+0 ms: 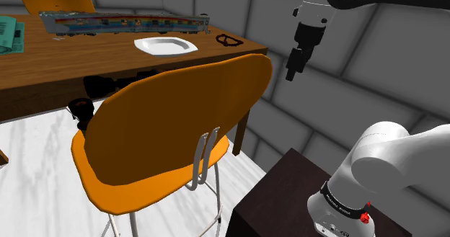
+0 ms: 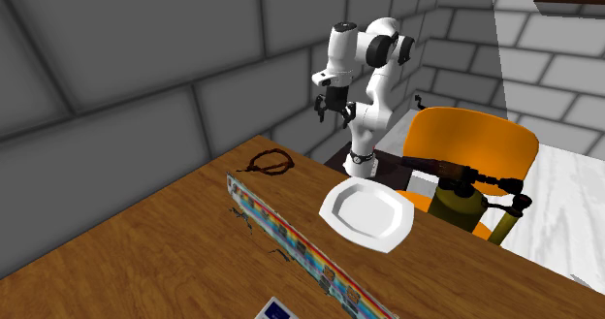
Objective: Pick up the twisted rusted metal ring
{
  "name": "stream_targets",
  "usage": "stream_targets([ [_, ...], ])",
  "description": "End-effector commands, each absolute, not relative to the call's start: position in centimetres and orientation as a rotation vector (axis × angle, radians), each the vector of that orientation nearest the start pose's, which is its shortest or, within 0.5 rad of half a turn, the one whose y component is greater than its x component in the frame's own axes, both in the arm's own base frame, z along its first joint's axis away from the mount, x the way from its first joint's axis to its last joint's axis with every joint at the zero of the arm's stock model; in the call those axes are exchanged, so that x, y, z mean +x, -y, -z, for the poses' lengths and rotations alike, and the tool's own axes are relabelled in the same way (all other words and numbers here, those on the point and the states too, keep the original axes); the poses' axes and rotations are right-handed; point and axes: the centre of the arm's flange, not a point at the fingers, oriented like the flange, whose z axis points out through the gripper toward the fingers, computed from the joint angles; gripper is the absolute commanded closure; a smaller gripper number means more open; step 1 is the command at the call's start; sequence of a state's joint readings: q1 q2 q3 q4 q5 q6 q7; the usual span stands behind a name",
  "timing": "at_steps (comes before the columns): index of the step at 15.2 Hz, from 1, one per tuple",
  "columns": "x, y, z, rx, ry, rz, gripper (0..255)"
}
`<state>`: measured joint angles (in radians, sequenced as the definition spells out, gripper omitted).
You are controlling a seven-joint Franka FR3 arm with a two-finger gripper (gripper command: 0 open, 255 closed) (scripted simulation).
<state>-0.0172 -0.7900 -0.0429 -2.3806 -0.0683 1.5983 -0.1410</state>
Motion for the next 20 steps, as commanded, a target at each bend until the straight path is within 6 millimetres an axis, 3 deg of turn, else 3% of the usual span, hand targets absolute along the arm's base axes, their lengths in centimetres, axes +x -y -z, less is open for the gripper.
stream_targets([
  [1, 30.7, 2.9, -58.2, -3.176, 0.151, 0.006, 0],
  [20, 54.5, 4.1, -63.6, -3.023, 0.256, 0.085, 0],
])
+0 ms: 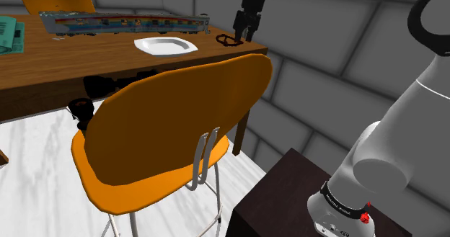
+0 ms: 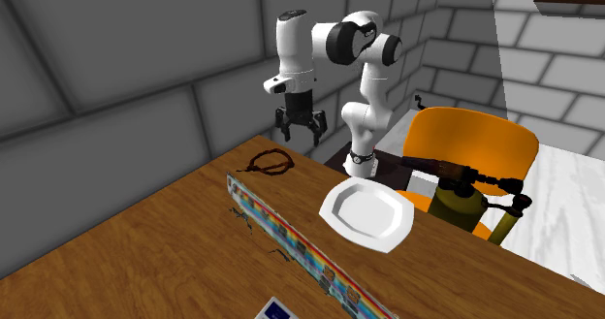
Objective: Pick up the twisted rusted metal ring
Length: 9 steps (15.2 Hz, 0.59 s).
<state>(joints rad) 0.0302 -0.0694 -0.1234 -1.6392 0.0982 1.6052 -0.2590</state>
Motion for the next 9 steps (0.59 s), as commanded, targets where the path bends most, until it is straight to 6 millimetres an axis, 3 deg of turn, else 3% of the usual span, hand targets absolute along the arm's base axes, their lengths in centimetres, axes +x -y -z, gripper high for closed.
stream_targets([
  [1, 55.8, 4.2, -63.9, -3.014, 0.262, 0.089, 0],
  [5, 60.2, 4.3, -65.1, -2.985, 0.28, 0.103, 0],
  [9, 60.2, 4.3, -62.9, -2.985, 0.28, 0.103, 0],
])
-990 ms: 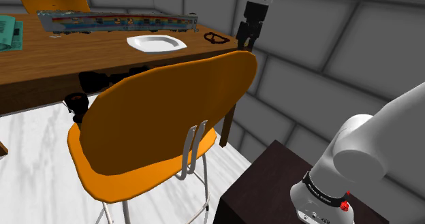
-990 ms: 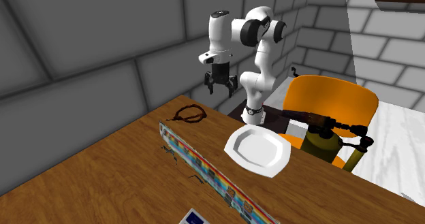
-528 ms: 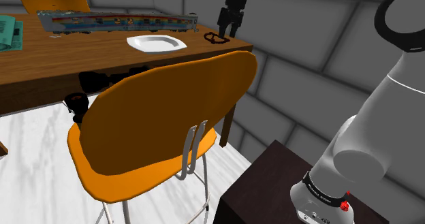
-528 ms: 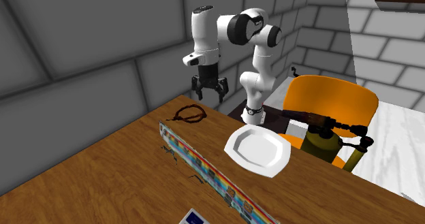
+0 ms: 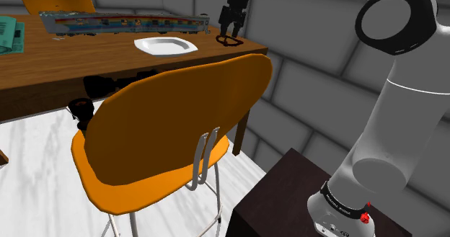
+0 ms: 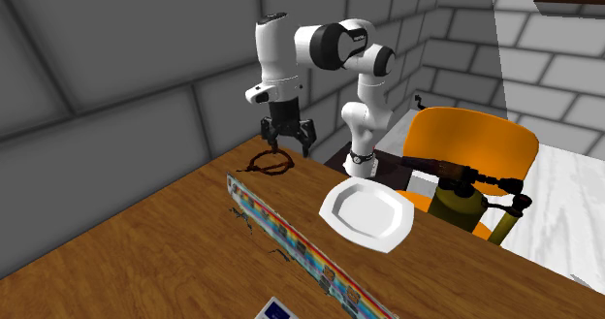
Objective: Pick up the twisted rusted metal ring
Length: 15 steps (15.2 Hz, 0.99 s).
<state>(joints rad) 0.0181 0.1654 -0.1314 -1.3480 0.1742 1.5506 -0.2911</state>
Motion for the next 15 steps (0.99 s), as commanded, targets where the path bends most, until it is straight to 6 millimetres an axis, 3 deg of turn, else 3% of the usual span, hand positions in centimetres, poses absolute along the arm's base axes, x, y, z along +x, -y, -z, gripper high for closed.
stream_targets([
  [1, 60.2, 4.3, -62.4, -2.985, 0.28, 0.103, 0],
  [5, 60.2, 4.3, -61.0, -2.985, 0.28, 0.103, 0],
  [6, 60.2, 4.3, -61.0, -2.985, 0.28, 0.103, 255],
  [15, 60.2, 4.3, -61.1, -2.985, 0.28, 0.103, 255],
])
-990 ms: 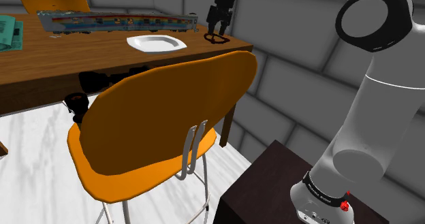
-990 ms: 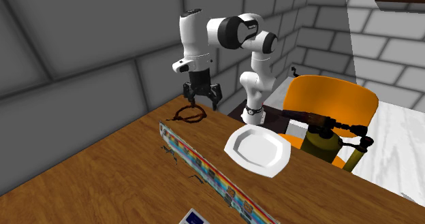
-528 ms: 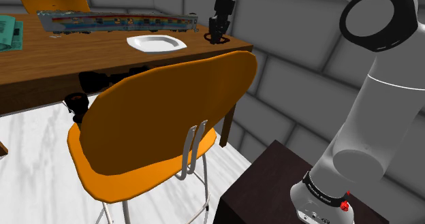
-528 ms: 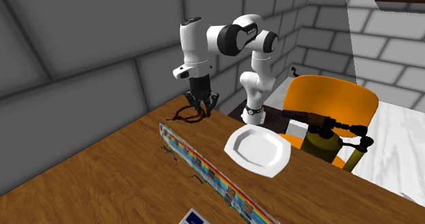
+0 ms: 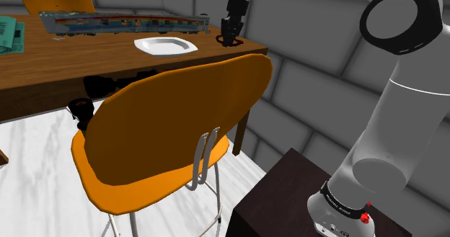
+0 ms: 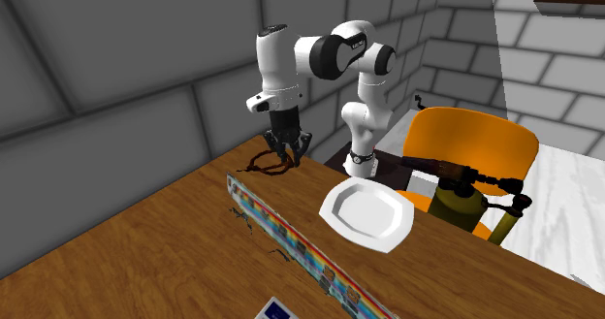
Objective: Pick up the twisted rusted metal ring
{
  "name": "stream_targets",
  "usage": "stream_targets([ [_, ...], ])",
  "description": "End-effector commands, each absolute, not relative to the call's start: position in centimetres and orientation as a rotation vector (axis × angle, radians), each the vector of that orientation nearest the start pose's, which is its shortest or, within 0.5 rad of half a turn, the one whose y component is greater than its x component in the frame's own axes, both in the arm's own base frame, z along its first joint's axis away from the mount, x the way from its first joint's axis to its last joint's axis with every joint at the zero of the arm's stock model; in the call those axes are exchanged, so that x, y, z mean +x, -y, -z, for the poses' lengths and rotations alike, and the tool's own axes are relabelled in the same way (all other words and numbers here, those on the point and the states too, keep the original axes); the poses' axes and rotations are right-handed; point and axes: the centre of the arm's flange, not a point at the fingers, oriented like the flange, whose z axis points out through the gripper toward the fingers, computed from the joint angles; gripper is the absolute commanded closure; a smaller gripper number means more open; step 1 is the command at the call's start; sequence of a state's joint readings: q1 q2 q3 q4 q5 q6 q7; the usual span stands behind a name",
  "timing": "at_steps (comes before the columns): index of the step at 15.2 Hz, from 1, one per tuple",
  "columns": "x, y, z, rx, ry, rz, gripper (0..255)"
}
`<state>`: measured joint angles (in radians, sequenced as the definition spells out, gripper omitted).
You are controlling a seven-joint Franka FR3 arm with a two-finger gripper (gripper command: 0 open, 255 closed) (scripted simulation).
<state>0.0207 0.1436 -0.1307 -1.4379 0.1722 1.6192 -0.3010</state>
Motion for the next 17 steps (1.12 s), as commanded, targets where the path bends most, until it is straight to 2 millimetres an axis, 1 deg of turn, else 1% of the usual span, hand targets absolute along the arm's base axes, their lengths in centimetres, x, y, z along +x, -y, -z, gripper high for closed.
stream_targets([
  [1, 60.2, 4.3, -61.6, -2.985, 0.28, 0.103, 255],
  [15, 60.2, 4.3, -69.0, -2.985, 0.28, 0.103, 255],
  [17, 60.2, 4.3, -69.0, -2.985, 0.28, 0.103, 255],
])
